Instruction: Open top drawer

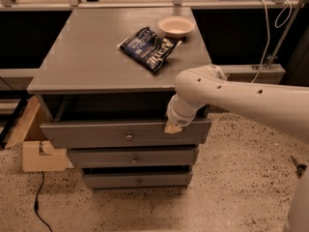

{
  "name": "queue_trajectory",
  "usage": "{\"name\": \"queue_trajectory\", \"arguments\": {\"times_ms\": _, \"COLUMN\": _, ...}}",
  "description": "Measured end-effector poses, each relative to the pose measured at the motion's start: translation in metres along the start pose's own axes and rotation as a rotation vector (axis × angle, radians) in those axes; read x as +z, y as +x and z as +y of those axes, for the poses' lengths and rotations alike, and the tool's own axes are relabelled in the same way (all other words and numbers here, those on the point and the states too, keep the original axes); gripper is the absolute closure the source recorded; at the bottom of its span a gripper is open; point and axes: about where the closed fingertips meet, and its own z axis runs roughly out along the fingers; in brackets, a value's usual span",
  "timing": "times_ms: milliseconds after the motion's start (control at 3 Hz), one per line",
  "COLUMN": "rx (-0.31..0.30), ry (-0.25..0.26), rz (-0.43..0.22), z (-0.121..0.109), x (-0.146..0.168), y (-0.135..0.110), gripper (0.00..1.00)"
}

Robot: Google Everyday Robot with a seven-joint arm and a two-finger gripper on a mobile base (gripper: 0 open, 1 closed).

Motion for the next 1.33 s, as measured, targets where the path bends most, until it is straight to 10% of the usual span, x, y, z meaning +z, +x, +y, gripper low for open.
{"name": "queue_trajectory", "arguments": {"times_ms": 333, "rx": 0.0, "ry": 0.0, "rz": 0.0, "z": -0.0004, "x": -0.0016, "y": -0.0004, "gripper": 0.86}}
{"name": "queue_trajectory", "arguments": {"times_ms": 1333, "rx": 0.0, "ry": 0.0, "rz": 0.0, "z": -0.0003, "x": -0.0016, "y": -0.0004, "gripper": 0.16}}
